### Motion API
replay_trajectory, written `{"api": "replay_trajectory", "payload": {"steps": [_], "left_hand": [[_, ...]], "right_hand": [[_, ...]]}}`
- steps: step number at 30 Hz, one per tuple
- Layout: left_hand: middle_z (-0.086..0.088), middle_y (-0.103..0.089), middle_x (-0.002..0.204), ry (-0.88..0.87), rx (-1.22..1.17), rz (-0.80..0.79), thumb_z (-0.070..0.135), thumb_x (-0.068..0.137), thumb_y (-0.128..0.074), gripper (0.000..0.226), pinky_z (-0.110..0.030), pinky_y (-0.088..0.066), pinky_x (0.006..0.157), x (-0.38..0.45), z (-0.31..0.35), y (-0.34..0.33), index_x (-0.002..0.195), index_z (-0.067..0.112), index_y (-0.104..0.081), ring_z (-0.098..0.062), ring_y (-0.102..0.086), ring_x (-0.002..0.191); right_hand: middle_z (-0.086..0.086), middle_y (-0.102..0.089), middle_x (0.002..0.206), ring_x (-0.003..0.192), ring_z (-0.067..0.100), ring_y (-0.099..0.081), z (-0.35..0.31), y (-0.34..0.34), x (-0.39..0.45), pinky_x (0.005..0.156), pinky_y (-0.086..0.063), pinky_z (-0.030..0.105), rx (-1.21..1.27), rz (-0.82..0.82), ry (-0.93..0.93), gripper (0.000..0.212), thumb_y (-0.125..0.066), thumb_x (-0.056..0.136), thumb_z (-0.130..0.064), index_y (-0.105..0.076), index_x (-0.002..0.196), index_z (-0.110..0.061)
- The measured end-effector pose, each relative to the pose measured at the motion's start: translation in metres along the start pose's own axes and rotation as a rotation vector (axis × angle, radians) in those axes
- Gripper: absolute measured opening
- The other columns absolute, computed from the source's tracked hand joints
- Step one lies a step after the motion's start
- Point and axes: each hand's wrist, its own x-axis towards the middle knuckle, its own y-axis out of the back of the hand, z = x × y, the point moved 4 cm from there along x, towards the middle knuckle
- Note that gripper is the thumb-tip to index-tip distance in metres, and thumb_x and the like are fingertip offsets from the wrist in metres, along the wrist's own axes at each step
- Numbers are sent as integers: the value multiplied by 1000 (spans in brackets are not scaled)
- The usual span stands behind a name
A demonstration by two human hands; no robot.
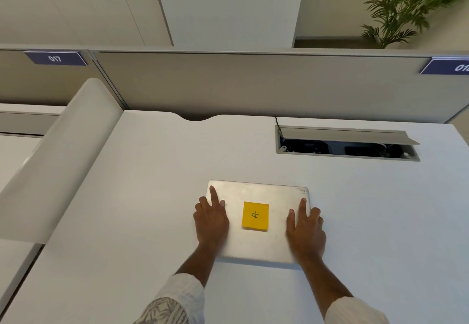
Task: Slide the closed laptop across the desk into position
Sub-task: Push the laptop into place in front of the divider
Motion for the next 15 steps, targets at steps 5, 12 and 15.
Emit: {"api": "replay_trajectory", "payload": {"steps": [5, 12, 15], "left_hand": [[-13, -51, 104, 10, -3, 33, 37, 102, -34, 55, -39, -46, 66, 1, 1, -2, 152, 13, -32, -27, -51, 83], [-12, -51, 100, 7, 14, 51, 35, 102, -37, 55, -37, -43, 62, 1, 2, -3, 151, 12, -34, -27, -50, 81], [-12, -52, 102, 11, 12, 58, 35, 102, -36, 55, -37, -42, 63, 1, 3, -3, 152, 12, -34, -26, -50, 82]], "right_hand": [[12, -46, 117, 96, 28, -56, -1, 0, 2, 58, -56, 38, -11, -5, 5, 58, -33, 99, -52, -34, 146, -19], [12, -48, 118, 97, 29, -56, -1, -2, 1, 59, -55, 39, -39, -11, 2, 58, -33, 99, -52, -34, 146, -19], [12, -49, 116, 95, 29, -56, -1, -2, 1, 58, -55, 39, -46, -11, 1, 58, -34, 98, -52, -36, 145, -18]]}}
